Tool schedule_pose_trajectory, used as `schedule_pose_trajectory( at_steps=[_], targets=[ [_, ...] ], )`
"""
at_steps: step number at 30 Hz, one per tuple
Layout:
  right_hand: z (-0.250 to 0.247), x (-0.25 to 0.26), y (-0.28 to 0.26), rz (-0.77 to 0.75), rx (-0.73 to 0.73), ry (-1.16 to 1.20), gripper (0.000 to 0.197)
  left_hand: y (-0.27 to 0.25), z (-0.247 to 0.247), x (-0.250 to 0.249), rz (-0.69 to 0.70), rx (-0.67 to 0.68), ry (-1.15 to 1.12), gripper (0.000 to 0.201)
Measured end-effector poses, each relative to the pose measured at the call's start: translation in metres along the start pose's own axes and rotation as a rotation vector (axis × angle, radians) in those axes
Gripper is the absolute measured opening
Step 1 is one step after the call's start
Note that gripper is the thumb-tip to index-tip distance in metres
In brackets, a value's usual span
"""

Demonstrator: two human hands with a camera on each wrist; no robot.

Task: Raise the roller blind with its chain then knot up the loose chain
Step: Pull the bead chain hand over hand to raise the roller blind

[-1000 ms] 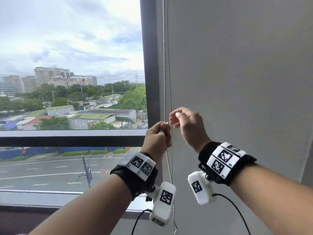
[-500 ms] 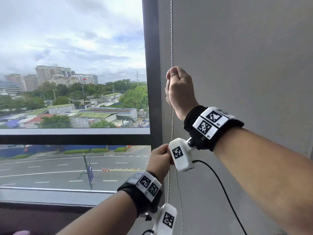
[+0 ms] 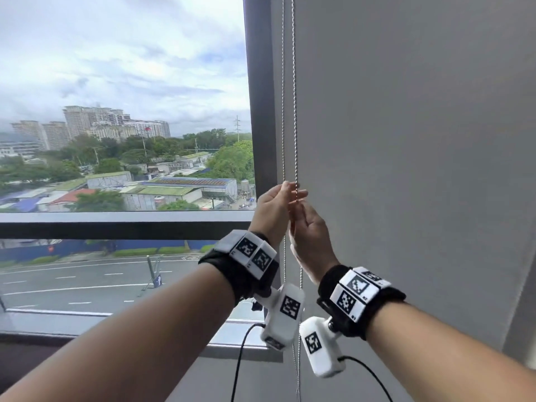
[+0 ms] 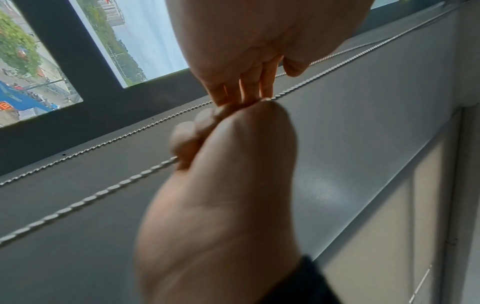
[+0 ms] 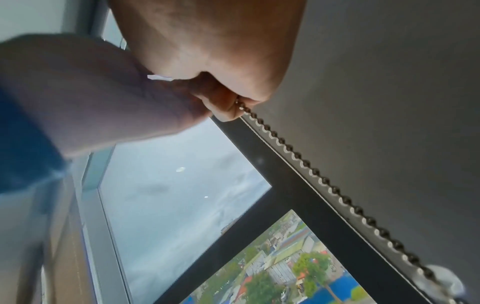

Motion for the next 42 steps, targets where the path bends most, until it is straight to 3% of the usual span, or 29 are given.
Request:
schedule_pose_trajectory(
  at_steps=[2,5,8,13,16,22,27,31,35,38,42],
  targets=[
    [0.0,-0.012,-0.01,0.059,0.023,0.004,0.024,0.005,0.009,0.0,0.004,0.011,0.003,0.031],
    [-0.003,-0.025,-0.026,0.191,0.03,0.001,0.035,0.006,0.015,0.007,-0.008,-0.004,0.026,0.035],
    [-0.009,-0.022,-0.029,0.288,0.127,0.1,0.038,0.002,0.013,0.016,-0.019,-0.049,0.021,0.037],
    [-0.018,-0.001,0.004,0.145,0.056,-0.074,0.028,0.004,0.006,0.017,-0.017,-0.135,0.04,0.039],
    [-0.016,0.029,0.033,0.083,-0.009,-0.029,0.028,0.0,0.001,0.023,-0.021,-0.138,0.076,0.039],
    [0.0,0.089,0.085,-0.037,0.016,0.067,0.025,-0.02,-0.008,0.05,-0.074,-0.139,0.142,0.044],
    [0.006,0.112,0.103,-0.044,0.046,0.131,0.026,-0.036,-0.018,0.076,-0.129,-0.118,0.192,0.028],
    [0.011,0.114,0.106,-0.011,0.014,0.151,0.031,-0.048,-0.02,0.079,-0.135,-0.075,0.228,0.05],
    [0.014,0.1,0.101,-0.112,-0.06,0.025,0.03,-0.058,-0.019,0.075,-0.175,-0.018,0.239,0.04],
    [0.008,0.082,0.09,-0.138,-0.066,-0.006,0.03,-0.054,-0.024,0.071,-0.254,-0.002,0.147,0.02],
    [-0.005,0.048,0.063,-0.124,-0.053,-0.06,0.028,-0.035,-0.032,0.051,-0.214,-0.03,0.155,0.03]
  ],
)
Point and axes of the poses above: each hand's wrist, its own y-axis towards the middle knuckle, its own z-axis out of the palm, x = y × z, the point moved 1 cm from there along y, towards the middle knuckle
